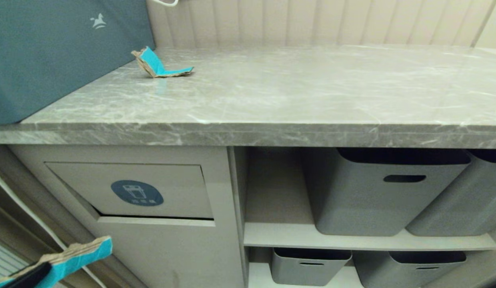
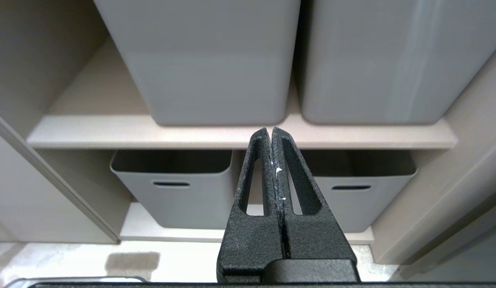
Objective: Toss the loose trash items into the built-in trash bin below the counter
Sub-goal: Put the garbage in the trash can
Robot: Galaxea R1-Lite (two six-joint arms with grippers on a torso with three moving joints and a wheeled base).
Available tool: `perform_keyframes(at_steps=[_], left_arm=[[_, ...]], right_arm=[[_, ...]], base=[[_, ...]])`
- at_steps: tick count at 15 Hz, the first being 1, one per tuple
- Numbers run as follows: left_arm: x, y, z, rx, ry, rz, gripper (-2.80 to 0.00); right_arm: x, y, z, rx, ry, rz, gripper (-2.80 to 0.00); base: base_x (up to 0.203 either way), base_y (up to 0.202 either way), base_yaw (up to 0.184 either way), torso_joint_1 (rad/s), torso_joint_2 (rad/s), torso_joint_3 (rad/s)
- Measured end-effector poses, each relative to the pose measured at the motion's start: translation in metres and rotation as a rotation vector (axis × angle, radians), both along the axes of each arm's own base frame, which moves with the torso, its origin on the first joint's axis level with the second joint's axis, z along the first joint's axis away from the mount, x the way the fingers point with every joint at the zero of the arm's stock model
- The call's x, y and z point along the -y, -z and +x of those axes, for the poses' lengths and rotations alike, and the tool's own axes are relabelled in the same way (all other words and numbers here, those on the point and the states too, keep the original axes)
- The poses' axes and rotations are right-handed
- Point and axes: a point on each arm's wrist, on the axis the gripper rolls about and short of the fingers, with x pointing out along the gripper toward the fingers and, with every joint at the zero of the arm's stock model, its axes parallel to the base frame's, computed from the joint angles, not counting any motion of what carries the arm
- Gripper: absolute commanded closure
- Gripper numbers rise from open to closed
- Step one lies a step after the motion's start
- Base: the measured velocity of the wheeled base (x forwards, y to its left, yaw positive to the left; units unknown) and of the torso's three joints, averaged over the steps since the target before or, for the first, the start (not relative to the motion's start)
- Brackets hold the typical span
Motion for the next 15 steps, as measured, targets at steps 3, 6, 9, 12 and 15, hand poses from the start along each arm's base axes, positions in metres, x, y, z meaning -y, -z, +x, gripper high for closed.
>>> perform_keyframes(at_steps=[3,6,9,12,15], left_arm=[[0.001,0.016,0.018,-0.096,0.059,0.031,0.0],[0.001,0.03,0.022,-0.145,0.063,0.068,0.0],[0.001,0.03,0.028,-0.137,0.058,0.069,0.0],[0.001,0.024,0.044,-0.117,0.05,0.063,0.0],[0.001,0.021,0.072,-0.09,0.055,0.066,0.0]], right_arm=[[0.0,0.0,0.0,0.0,0.0,0.0,0.0],[0.0,0.0,0.0,0.0,0.0,0.001,0.0],[0.0,0.0,0.0,0.0,0.0,0.001,0.0],[0.0,0.0,0.0,0.0,0.0,0.001,0.0],[0.0,0.0,0.0,0.0,0.0,0.001,0.0]], base=[[0.0,0.0,0.0,-0.055,0.22,0.169],[0.0,0.0,0.0,-0.008,0.03,0.023],[0.0,0.0,0.0,0.0,0.0,0.0],[0.0,0.0,0.0,0.0,0.0,0.0],[0.0,0.0,0.0,0.0,0.0,0.0]])
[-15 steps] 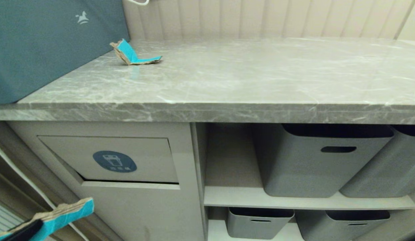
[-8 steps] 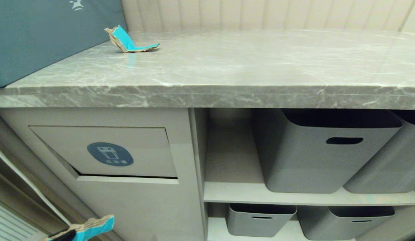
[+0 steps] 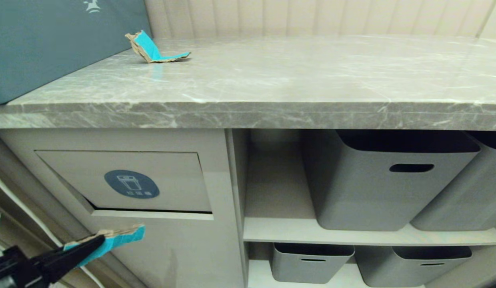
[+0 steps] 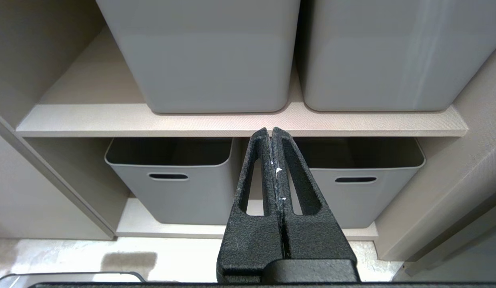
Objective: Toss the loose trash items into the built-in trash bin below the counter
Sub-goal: Put the garbage in the trash can
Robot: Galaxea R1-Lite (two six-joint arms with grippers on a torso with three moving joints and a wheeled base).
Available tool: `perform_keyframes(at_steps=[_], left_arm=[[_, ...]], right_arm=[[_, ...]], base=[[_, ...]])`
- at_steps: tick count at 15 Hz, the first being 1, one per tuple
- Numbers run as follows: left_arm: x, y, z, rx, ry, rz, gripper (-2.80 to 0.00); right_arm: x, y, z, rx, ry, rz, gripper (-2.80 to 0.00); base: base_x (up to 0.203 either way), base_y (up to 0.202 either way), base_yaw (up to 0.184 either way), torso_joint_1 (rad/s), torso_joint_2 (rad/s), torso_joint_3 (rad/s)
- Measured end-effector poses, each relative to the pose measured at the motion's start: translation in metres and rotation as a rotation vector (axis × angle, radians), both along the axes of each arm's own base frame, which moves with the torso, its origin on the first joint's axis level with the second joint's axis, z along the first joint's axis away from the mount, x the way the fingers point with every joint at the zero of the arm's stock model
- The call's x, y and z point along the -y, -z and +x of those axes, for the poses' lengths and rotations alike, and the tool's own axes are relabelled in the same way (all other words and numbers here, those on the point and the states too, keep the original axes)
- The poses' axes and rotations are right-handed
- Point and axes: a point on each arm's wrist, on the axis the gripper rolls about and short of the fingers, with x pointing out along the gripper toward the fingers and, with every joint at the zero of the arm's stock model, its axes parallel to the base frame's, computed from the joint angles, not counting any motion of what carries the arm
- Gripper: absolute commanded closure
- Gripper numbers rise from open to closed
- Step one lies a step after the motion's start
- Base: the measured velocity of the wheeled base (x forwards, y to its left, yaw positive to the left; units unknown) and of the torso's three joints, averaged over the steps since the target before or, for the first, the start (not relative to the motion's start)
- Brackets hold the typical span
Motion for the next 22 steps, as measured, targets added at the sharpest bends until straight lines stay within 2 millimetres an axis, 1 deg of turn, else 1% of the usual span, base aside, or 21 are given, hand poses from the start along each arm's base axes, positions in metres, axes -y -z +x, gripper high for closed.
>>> perform_keyframes(at_steps=[4,6,10,13,17,22], left_arm=[[0.002,0.002,0.046,0.078,0.02,0.007,0.0],[0.006,0.002,0.062,0.131,0.048,0.016,0.0],[0.01,0.017,0.08,0.064,0.071,0.032,0.0],[0.011,0.024,0.098,0.028,0.086,0.03,0.0],[0.014,0.03,0.12,0.038,0.146,0.017,0.0],[0.014,0.041,0.132,0.0,0.152,0.015,0.0]], right_arm=[[0.0,0.0,0.0,0.0,0.0,0.0,0.0],[0.0,0.0,0.0,0.001,0.0,0.0,0.0],[0.0,0.0,0.0,0.0,0.0,0.0,0.0],[0.0,0.0,0.0,0.0,0.0,0.0,0.0],[0.0,0.0,0.0,0.0,0.0,0.0,0.0],[0.0,0.0,0.0,0.0,0.0,0.0,0.0]], base=[[0.0,0.0,0.0,0.0,0.0,0.0],[0.0,0.0,0.0,0.0,0.0,0.0],[0.0,0.0,0.0,0.0,0.0,0.0],[0.0,0.0,0.0,0.0,0.0,0.0],[0.0,0.0,0.0,0.0,0.0,0.0],[0.0,0.0,0.0,0.0,0.0,0.0]])
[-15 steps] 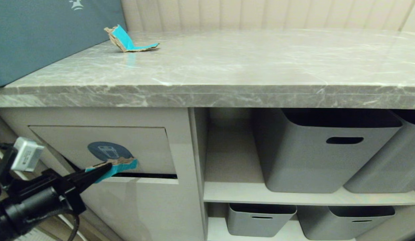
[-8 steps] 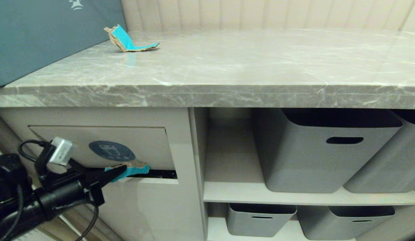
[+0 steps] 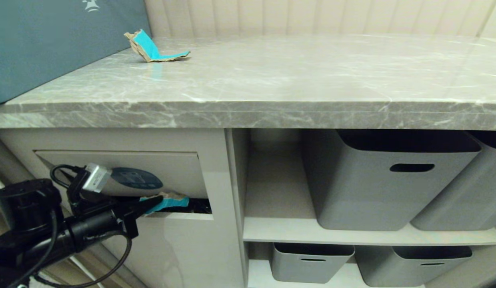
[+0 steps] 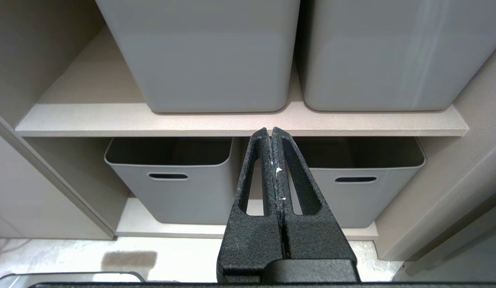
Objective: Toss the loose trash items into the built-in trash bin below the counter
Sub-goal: Put the garbage in the trash can
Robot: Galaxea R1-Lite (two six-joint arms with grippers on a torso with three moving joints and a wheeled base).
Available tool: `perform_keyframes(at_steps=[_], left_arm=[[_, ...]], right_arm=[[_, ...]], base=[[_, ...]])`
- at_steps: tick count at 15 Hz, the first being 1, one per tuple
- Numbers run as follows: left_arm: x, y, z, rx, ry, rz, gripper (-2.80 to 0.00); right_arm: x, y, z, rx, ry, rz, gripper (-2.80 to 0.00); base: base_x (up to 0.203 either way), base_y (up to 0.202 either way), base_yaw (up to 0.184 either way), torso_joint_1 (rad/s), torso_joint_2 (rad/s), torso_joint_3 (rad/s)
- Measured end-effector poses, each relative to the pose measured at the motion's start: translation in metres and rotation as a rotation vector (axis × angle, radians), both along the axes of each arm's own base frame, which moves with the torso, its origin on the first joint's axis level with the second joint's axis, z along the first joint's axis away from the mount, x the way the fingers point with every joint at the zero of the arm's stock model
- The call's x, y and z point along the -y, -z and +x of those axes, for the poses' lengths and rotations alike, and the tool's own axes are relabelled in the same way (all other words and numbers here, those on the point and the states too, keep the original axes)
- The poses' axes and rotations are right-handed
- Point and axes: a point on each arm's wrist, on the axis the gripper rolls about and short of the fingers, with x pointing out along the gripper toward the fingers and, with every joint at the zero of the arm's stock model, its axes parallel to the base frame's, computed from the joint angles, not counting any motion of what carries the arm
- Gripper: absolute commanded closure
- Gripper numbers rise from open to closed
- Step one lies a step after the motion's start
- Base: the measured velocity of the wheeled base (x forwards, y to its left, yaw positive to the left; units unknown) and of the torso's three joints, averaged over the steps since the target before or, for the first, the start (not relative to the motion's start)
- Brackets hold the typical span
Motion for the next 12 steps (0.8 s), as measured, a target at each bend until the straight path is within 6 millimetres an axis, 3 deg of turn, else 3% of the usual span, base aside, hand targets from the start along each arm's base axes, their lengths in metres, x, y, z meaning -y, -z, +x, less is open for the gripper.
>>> perform_keyframes(at_steps=[2,3,12], left_arm=[[0.0003,-0.0005,0.0062,0.006,-0.001,0.0,0.0],[0.0004,-0.0005,0.0088,0.008,-0.001,0.0,-2.8],[-0.0001,0.0002,0.0121,0.002,-0.006,-0.003,-2.8]], right_arm=[[0.0,0.0,0.0,0.0,0.0,0.0,0.0],[0.0,0.0,0.0,0.0,0.0,0.0,0.0],[0.0,0.0,0.0,0.0,0.0,0.0,0.0]], base=[[0.0,0.0,0.0,0.0,0.0,0.0],[0.0,0.0,0.0,0.0,0.0,0.0],[0.0,0.0,0.0,0.0,0.0,0.0]])
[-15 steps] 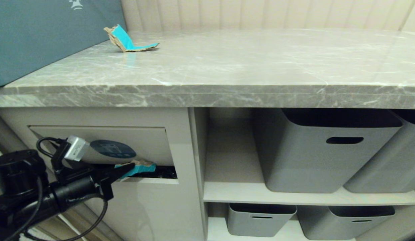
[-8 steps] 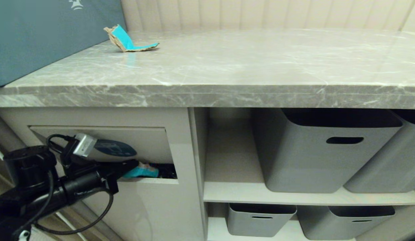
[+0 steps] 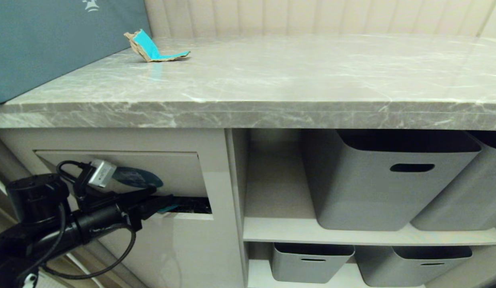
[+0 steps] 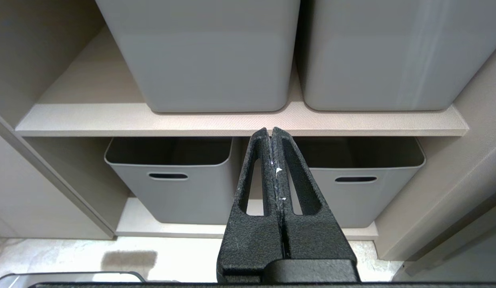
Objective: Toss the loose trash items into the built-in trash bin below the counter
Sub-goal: Put the garbage in the trash can
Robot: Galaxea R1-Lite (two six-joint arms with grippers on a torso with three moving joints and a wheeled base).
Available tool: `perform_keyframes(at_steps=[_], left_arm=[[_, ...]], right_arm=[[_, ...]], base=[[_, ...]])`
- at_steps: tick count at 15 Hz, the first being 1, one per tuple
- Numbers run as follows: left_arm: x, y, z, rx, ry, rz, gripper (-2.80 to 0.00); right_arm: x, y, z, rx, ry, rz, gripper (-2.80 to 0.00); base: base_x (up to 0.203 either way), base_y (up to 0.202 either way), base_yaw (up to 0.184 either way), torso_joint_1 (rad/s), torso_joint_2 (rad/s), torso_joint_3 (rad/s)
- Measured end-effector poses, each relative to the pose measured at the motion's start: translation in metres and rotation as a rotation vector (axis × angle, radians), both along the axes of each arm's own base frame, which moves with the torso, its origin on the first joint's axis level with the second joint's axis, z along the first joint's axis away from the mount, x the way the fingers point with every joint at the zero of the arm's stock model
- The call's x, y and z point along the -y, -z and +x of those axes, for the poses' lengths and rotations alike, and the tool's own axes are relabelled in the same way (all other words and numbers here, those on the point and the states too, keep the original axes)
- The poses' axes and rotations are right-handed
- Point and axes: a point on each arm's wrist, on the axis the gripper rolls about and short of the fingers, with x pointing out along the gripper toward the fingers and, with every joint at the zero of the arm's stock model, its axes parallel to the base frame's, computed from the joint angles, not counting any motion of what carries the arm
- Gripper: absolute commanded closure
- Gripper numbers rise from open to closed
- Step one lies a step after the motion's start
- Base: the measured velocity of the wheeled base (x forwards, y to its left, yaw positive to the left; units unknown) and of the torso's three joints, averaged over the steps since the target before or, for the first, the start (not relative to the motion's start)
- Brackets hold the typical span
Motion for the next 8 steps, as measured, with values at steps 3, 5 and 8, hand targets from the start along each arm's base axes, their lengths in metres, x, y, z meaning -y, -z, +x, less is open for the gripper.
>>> perform_keyframes(at_steps=[3,5,8], left_arm=[[0.0,-0.002,-0.001,0.008,-0.005,0.001,-2.8],[-0.001,-0.003,-0.003,0.009,-0.006,0.002,-2.8],[-0.002,-0.003,-0.016,0.001,-0.009,0.003,-2.8]], right_arm=[[0.0,0.0,0.0,0.001,0.0,0.0,0.0],[0.0,0.0,0.0,0.0,0.0,0.0,0.0],[0.0,0.0,0.0,0.0,0.0,0.0,0.0]], base=[[0.0,0.0,0.0,0.0,0.0,0.0],[0.0,0.0,0.0,0.0,0.0,0.0],[0.0,0.0,0.0,0.0,0.0,0.0]])
